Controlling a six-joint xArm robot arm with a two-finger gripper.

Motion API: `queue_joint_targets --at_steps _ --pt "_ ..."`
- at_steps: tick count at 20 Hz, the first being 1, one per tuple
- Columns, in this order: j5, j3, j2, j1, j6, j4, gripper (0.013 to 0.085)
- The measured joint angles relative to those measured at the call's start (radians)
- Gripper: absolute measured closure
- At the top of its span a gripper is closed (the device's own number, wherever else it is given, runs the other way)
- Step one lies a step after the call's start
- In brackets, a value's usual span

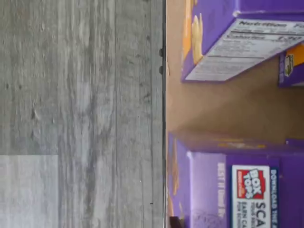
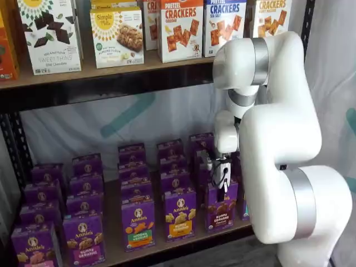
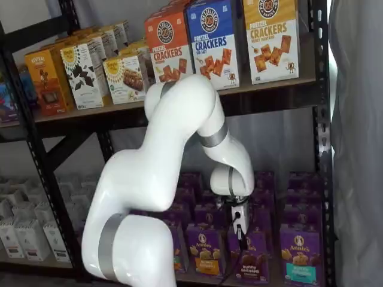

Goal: Pick up the purple box with a brown patch in the center, on the bottom shelf, the fifth box from the left

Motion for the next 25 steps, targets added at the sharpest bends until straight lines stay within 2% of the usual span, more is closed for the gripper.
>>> queue_joint_targets --at_steps 3,11,19,25 --pt "0.004 0.055 -0.044 0.002 0.018 -0.017 0.065" --pt "0.007 0.213 -0.167 0.016 0.016 0.0 0.065" --pt "-0.003 0.356 -0.283 0.028 0.074 -0.047 0.065" --pt "-0.023 0.46 -0.374 0.031 0.09 -0.062 0.065"
